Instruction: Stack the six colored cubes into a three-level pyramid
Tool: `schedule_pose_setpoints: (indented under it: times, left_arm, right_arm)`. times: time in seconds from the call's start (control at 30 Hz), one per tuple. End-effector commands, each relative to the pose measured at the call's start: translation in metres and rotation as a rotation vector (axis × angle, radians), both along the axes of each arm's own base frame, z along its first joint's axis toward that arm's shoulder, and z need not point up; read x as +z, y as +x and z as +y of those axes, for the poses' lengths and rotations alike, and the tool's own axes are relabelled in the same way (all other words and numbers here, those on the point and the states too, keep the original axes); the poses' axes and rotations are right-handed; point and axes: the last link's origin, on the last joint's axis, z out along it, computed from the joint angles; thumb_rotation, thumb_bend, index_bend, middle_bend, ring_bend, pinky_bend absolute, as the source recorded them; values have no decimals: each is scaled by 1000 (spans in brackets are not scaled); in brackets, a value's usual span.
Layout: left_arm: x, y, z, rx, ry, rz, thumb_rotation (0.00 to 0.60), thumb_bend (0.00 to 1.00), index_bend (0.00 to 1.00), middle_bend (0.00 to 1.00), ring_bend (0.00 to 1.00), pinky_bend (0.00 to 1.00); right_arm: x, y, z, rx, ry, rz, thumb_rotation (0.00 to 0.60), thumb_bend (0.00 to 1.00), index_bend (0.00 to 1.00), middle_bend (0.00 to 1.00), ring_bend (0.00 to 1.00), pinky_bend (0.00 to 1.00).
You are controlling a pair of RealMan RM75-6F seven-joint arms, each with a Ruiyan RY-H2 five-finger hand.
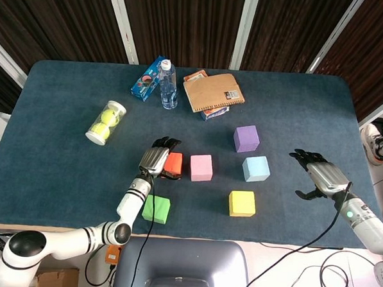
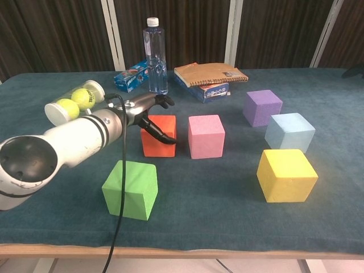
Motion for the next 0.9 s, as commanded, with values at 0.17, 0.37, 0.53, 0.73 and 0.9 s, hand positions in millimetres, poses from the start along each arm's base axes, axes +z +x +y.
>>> schedule_pose_setpoints:
  times: [0.17,0.37,0.53,0.73,0.9]
  left_arm:
    - [-2,1,-2,-3,-7,-5,515,118,175,130,19,95]
    - [-7,4,-3,2,13,-29,513,112,175,130,19,95]
    - [-10,3,-2,8,13,-39,516,112,175,130,19,96]
    - [-8,4,-3,6,9,-50,513,111,175,130,19,95]
    - [-6,6,-7,2,-4,-69,514,110,175,130,19,96]
  right_arm:
    - [0,2,0,1,-1,-2,600,203,0,0,0,0]
    - [-1,1,1,-1,4,2,600,202,0,0,0,0]
    - [1,1,2,-1,0,0,600,203,0,0,0,0]
    - [3,1,2,-3,-3,-1,600,203,0,0,0,0]
    - [2,2,4,0,1,-2,600,203,0,0,0,0]
